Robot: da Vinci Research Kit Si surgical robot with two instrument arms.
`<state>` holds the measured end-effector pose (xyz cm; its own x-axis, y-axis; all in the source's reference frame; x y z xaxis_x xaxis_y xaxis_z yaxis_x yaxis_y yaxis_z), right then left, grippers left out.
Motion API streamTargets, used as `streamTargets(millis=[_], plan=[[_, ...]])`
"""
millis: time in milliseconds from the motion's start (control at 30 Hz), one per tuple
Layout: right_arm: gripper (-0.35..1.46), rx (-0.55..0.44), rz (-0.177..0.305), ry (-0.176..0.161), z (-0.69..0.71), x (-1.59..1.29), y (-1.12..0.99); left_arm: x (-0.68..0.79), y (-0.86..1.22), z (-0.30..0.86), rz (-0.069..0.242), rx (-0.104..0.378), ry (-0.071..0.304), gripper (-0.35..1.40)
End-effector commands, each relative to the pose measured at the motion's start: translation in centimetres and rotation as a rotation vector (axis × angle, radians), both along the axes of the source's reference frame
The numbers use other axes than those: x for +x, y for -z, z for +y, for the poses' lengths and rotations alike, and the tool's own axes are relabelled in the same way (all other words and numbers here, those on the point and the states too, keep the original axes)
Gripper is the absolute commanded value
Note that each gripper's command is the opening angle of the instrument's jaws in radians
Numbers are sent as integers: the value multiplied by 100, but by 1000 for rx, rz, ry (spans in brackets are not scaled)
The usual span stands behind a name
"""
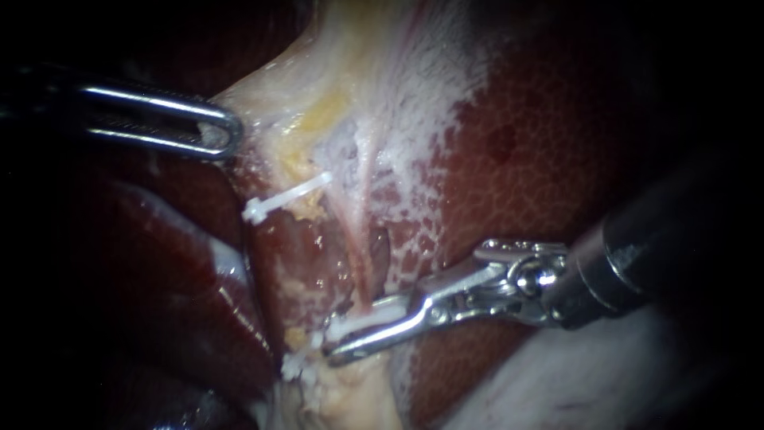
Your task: Going back first clip right tube
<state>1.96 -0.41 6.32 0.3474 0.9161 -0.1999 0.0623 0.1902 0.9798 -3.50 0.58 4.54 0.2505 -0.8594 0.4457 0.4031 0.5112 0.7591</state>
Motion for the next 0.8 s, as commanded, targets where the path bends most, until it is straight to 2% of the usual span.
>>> streamTargets(millis=[33, 100, 400, 533, 800], plan=[[60, -19, -5, -21, 0, 1, 2, 0, 0, 0, -1, 0, 0, -35], [60, -29, -10, -34, 0, 0, 3, 0, 0, 0, -1, 0, 0, -35], [60, -147, 17, -42, 0, -4, 2, 0, 0, 0, -1, 0, -1, -35], [60, -166, 22, -41, -2, -3, -1, 0, 0, 0, -1, 0, 0, -35], [60, -175, 41, -1, -24, 8, -20, -1, 0, 0, 0, 0, 0, -35]])
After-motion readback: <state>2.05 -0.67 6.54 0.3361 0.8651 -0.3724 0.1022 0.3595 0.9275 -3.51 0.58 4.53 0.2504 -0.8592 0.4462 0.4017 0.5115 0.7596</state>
